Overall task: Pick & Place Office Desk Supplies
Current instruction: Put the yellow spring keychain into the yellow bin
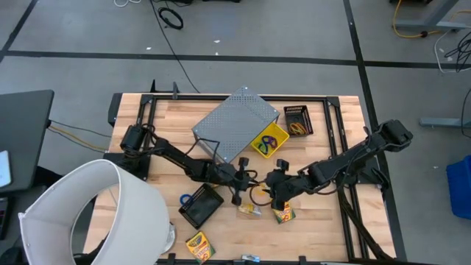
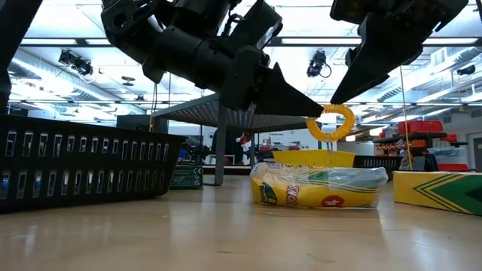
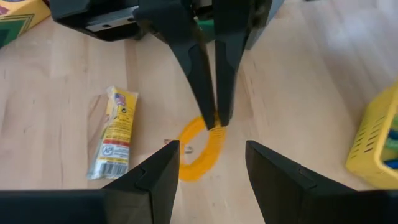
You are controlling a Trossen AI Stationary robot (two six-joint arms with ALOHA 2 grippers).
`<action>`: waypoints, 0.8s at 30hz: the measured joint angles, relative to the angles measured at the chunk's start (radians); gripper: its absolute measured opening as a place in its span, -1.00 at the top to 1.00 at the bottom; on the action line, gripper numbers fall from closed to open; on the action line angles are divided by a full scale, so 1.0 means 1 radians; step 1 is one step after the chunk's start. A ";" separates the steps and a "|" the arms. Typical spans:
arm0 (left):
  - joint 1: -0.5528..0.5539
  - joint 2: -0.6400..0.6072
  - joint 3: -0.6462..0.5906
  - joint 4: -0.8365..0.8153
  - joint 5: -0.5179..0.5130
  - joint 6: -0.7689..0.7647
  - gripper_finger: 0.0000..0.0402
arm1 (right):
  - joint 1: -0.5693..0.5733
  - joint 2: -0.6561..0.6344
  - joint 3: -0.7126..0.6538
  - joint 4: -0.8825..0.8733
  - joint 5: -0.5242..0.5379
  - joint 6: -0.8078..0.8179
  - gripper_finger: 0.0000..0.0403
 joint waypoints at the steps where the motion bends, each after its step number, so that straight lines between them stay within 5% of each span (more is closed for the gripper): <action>1: 0.000 0.000 0.000 0.000 -0.004 0.000 0.95 | -0.005 0.000 0.000 -0.001 -0.009 0.008 0.06; 24: -0.020 -0.001 0.000 0.078 -0.072 0.051 0.95 | -0.079 0.000 0.000 -0.038 -0.079 0.010 0.06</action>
